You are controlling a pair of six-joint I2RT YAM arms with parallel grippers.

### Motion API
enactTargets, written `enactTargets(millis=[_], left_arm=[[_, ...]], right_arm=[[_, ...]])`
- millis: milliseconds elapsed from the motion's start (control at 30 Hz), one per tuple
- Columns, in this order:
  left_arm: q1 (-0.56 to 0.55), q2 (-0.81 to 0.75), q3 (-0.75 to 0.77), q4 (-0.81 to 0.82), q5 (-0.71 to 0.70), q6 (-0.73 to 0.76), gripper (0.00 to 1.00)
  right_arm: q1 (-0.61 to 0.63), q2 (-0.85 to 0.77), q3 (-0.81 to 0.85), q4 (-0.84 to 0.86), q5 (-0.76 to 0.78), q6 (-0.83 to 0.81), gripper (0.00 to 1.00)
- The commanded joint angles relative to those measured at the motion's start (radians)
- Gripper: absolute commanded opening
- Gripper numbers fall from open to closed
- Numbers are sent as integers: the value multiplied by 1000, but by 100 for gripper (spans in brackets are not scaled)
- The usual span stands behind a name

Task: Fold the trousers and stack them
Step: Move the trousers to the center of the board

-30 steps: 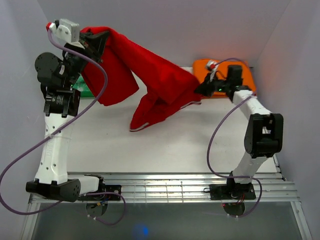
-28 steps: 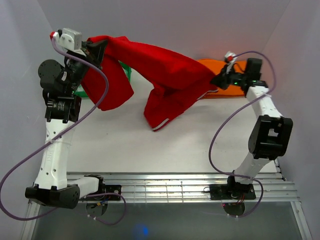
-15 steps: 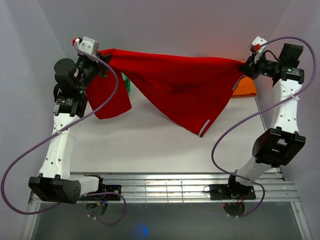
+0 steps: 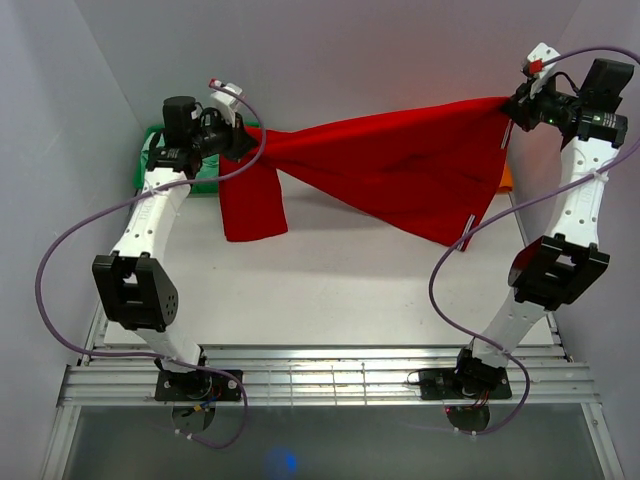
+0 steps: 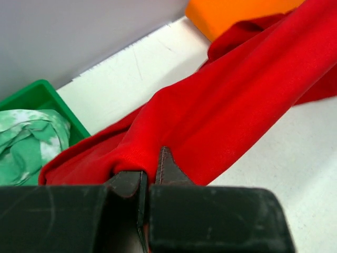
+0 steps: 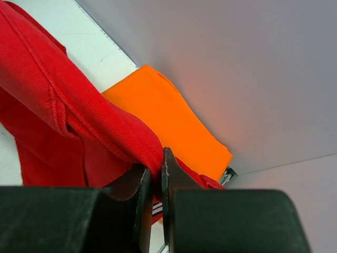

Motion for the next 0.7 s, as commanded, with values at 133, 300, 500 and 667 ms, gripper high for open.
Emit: enactTargets(millis=[133,300,500,667], left_arm=[[117,-67,10,-510,188,389,11],[116,-131,-192,-740,130,627,51],[183,-166,-323,-800,18,794,70],[223,-144,-360,-791,1,917,73]], right_arm=[[-73,-297,-265,93,50,-218,8],[-107,-495,-659,10,93,-522,8],[-182,-526,-768,-187,122,-715,8],[-209,-534,-832,-317,155,-870,8]])
